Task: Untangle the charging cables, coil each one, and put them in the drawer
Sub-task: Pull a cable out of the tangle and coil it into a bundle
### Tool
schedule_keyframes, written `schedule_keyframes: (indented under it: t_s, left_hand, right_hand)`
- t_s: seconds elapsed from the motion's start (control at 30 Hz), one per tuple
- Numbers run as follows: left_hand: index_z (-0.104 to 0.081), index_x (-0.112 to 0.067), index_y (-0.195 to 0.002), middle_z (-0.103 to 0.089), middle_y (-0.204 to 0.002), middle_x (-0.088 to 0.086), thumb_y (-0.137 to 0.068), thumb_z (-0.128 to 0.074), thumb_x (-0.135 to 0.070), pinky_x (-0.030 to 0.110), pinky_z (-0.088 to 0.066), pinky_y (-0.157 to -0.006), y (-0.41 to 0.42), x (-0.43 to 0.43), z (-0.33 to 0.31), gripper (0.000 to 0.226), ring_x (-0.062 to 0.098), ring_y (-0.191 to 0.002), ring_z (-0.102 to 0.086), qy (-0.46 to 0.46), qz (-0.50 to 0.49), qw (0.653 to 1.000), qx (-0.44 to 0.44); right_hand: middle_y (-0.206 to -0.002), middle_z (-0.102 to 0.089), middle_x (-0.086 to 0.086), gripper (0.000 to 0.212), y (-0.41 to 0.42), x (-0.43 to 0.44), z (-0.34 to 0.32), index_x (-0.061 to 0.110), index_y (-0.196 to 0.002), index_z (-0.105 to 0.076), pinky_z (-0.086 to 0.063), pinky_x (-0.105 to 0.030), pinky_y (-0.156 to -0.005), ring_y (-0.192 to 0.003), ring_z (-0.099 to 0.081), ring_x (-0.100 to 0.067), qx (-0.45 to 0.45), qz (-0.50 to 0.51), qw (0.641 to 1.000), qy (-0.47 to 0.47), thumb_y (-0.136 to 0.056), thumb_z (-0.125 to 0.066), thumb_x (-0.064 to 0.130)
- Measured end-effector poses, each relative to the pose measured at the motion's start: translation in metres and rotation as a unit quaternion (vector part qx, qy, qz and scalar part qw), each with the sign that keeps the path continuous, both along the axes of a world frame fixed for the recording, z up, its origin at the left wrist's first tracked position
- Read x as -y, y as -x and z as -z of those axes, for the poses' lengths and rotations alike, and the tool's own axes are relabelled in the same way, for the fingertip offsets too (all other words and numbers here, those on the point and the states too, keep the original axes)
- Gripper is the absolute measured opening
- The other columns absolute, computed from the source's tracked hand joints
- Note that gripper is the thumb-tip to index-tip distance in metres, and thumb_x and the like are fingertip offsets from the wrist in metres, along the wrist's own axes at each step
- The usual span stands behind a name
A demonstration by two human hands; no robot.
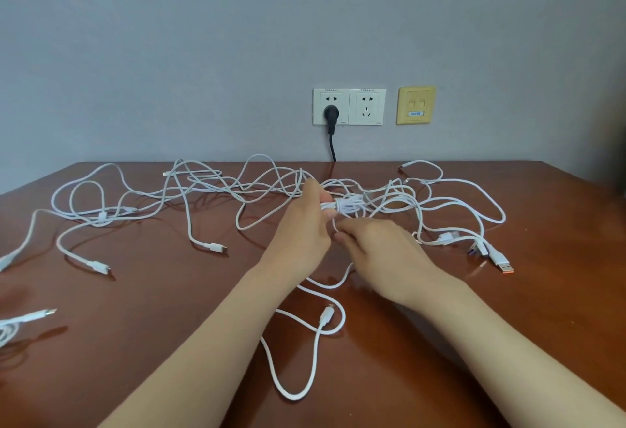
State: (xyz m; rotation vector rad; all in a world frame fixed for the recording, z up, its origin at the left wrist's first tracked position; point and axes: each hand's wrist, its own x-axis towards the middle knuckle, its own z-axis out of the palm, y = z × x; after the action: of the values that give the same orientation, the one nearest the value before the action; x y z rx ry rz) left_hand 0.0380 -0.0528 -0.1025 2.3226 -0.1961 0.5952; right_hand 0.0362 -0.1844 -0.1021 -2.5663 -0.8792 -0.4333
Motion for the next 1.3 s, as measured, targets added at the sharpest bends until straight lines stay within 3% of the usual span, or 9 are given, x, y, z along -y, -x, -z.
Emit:
schedule_keyframes:
  t_s: [0.13,0.2,0.37,0.5,0.67,0.83,1.03,1.13,1.3]
  left_hand:
    - [-0.030,-0.017,-0.093,-0.052,-0.099,0.010,-0.088,-0.048,0.004,0.027,-0.027,-0.067,-0.004,-0.002,0.004,0.028,0.023,-0.089,-0.043,-0.185,-0.005,0.983,0.000]
    - [-0.029,-0.016,-0.091,-0.052,-0.097,0.010,-0.085,-0.049,0.006,0.034,-0.033,-0.070,-0.005,-0.002,0.004,0.031,0.026,-0.090,-0.044,-0.212,0.013,0.977,0.005]
    - [-0.030,-0.016,-0.090,-0.029,-0.073,-0.011,-0.080,-0.049,0.011,0.035,-0.038,-0.073,-0.004,-0.008,0.003,0.034,0.023,-0.086,-0.039,-0.192,0.039,0.980,0.025]
    - [-0.030,-0.017,-0.091,-0.035,-0.085,-0.005,-0.085,-0.050,0.007,0.028,-0.029,-0.069,-0.002,-0.003,0.004,0.031,0.018,-0.087,-0.034,-0.194,0.032,0.980,0.024]
    - [-0.028,-0.016,-0.091,-0.025,-0.074,-0.013,-0.090,-0.047,0.004,0.023,-0.024,-0.067,0.000,0.004,0.006,0.027,0.014,-0.085,-0.028,-0.168,0.073,0.983,0.019]
    - [-0.037,-0.014,-0.090,-0.039,-0.089,-0.005,-0.089,-0.048,0.003,0.025,-0.030,-0.070,0.001,0.004,0.008,0.020,0.015,-0.086,-0.035,-0.123,0.055,0.987,0.090]
    - [-0.046,-0.011,-0.093,-0.058,-0.083,0.008,-0.071,-0.037,0.003,0.028,-0.034,-0.069,-0.005,0.005,0.013,0.027,0.017,-0.076,-0.035,-0.133,0.006,0.942,0.309]
    - [-0.042,-0.012,-0.095,-0.062,-0.084,0.010,-0.071,-0.038,0.003,0.029,-0.034,-0.069,-0.005,0.007,0.011,0.028,0.017,-0.076,-0.035,-0.178,0.006,0.919,0.352]
    - [-0.048,-0.010,-0.107,-0.062,-0.088,0.011,-0.077,-0.044,0.003,0.033,-0.038,-0.074,-0.011,0.008,0.017,0.033,0.020,-0.080,-0.040,-0.207,0.017,0.909,0.362]
  right_hand:
    - [-0.117,-0.056,0.005,0.030,-0.002,0.008,-0.006,0.026,-0.121,-0.055,-0.040,-0.030,-0.083,-0.110,-0.052,-0.021,0.043,-0.010,0.997,0.067,-0.100,-0.034,0.031]
    - [-0.119,-0.054,0.008,0.031,-0.002,0.011,-0.009,0.029,-0.123,-0.056,-0.039,-0.028,-0.084,-0.111,-0.051,-0.018,0.063,0.001,0.996,0.055,-0.100,-0.035,0.032]
    - [-0.093,-0.066,0.004,0.015,-0.009,0.013,-0.006,0.024,-0.091,-0.069,-0.042,-0.029,-0.075,-0.086,-0.057,-0.016,0.038,0.013,0.995,-0.092,-0.092,-0.054,0.025]
    - [-0.070,-0.069,0.001,0.009,-0.010,0.012,-0.007,0.024,-0.076,-0.072,-0.040,-0.021,-0.064,-0.062,-0.056,-0.008,0.002,0.026,0.984,-0.176,-0.082,-0.067,0.019]
    - [-0.054,-0.065,-0.008,0.020,-0.006,0.010,-0.011,0.023,-0.065,-0.065,-0.053,-0.033,-0.060,-0.046,-0.059,-0.013,-0.120,0.013,0.928,-0.352,-0.076,-0.074,0.009]
    - [-0.051,-0.062,0.001,0.018,-0.004,0.003,-0.012,0.008,-0.081,-0.058,-0.054,-0.022,-0.049,-0.045,-0.059,-0.009,-0.237,-0.006,0.808,-0.539,-0.075,-0.071,-0.003]
    - [-0.058,-0.055,-0.006,0.027,0.002,-0.007,-0.011,0.010,-0.077,-0.047,-0.058,-0.029,-0.053,-0.052,-0.061,-0.014,-0.283,0.023,0.717,-0.637,-0.077,-0.073,0.018]
    - [-0.062,-0.063,-0.004,0.019,0.004,-0.006,-0.014,0.007,-0.076,-0.056,-0.059,-0.030,-0.060,-0.062,-0.065,-0.016,-0.335,-0.027,0.693,-0.638,-0.082,-0.066,0.021]
    - [-0.064,-0.064,-0.005,0.024,-0.002,-0.003,-0.011,0.008,-0.067,-0.060,-0.058,-0.034,-0.074,-0.059,-0.063,-0.010,-0.301,-0.040,0.716,-0.629,-0.090,-0.057,0.013]
